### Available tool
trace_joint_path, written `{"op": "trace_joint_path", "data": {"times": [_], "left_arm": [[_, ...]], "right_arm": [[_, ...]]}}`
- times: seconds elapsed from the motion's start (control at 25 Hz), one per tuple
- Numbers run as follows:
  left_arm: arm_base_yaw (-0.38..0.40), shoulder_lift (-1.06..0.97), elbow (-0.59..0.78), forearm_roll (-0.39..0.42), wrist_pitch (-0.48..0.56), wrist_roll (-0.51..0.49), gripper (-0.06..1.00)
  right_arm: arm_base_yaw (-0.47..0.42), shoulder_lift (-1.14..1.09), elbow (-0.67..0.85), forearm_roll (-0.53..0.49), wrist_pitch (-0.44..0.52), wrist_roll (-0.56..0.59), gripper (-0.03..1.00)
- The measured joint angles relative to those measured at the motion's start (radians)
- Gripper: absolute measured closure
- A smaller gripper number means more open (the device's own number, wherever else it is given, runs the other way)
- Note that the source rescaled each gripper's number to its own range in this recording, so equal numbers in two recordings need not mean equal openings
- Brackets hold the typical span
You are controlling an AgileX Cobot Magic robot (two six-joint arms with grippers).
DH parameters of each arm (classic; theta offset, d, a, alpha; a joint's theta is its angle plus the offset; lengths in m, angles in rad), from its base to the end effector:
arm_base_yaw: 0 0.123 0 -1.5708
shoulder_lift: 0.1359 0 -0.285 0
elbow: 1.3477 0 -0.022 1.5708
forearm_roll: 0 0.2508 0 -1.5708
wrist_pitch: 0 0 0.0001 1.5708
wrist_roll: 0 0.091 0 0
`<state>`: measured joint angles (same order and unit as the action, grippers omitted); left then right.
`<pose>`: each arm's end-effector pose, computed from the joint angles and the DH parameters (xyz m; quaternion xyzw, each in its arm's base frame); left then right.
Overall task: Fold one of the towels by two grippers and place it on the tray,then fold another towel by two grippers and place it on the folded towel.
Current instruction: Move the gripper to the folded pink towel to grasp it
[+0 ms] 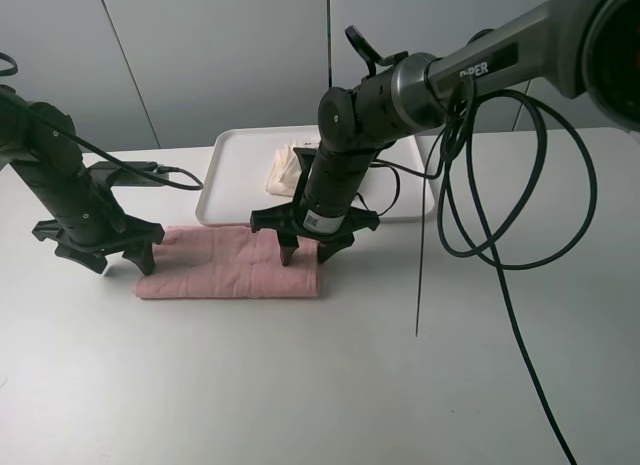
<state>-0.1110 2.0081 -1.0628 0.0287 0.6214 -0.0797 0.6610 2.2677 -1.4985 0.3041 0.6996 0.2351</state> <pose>0.3415 -0.0365 0.0965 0.0269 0.9986 0.0045 0.0463 0.3351 0.2828 0.0864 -0.1042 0.9843 0.1378 0.0373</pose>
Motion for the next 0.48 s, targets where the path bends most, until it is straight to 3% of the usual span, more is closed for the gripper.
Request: {"op": "trace_joint_path", "data": {"times": [0.48], "left_arm": [[0.0, 0.0, 0.0, 0.0, 0.0, 0.0, 0.09]], "right_arm": [[0.001, 0.01, -0.002, 0.013, 0.005, -0.014, 0.41]]}}
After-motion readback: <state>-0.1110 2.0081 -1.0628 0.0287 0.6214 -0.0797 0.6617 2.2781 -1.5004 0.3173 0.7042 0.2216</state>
